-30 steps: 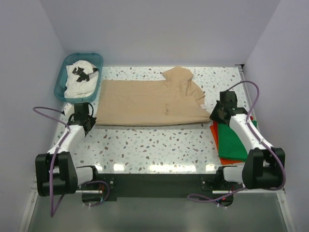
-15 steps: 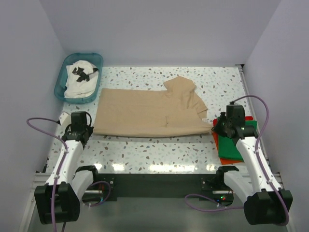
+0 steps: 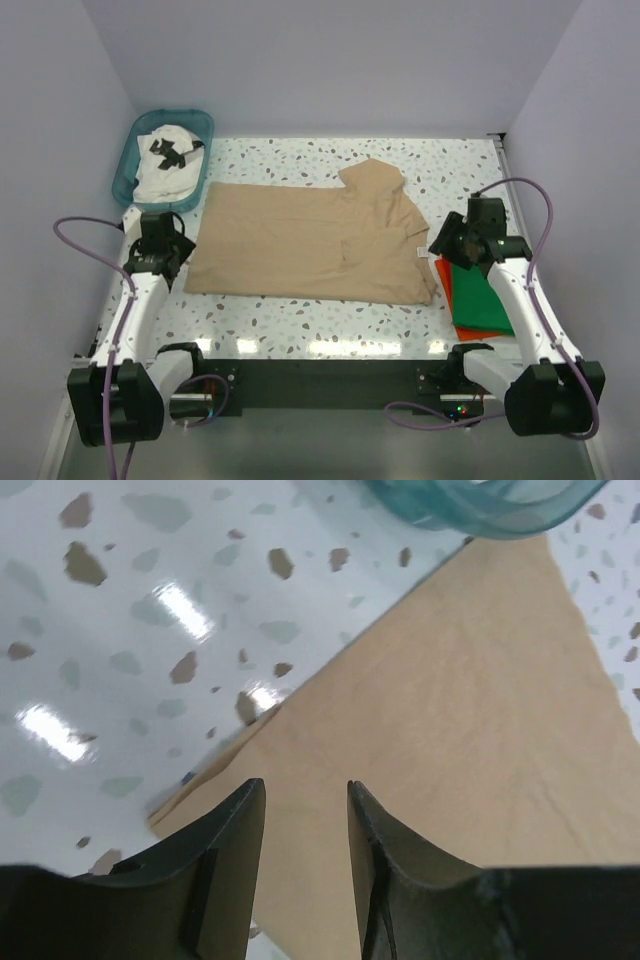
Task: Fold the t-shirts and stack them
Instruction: Fold the tshirt
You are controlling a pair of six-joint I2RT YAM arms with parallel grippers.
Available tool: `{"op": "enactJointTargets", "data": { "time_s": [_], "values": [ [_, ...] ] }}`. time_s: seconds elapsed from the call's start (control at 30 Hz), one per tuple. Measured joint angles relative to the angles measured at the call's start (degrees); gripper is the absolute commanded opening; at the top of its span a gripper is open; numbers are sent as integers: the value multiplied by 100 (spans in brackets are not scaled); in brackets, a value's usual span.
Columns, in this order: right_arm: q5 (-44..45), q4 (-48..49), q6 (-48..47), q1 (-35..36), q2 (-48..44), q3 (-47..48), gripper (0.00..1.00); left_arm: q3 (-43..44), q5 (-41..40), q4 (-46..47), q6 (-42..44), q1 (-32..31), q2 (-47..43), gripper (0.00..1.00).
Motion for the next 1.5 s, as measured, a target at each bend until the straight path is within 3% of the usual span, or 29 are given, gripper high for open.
{"op": "enactJointTargets", "data": {
  "time_s": [0.2,0.47,0.87,1.23,1.5],
  "values": [
    [-439,881,7,7,1202,575,51,1174,131,675,433,-361,1508,44],
    [-673,1993,-2,39,3008,2094,50,2907,-286,1071,920,-1027,3681,44],
    [-767,2658,-94,44,4957,3764,50,5495,-992,1062,1353,-1139,6489,45],
    [-898,2966,-238,44,5698,4129,50,6341,-1344,914,1397,-1154,7519,47],
    [-977,2992,-295,44,6033,4310,51,6459,-1379,763,1384,-1172,7654,43]
  ]
}}
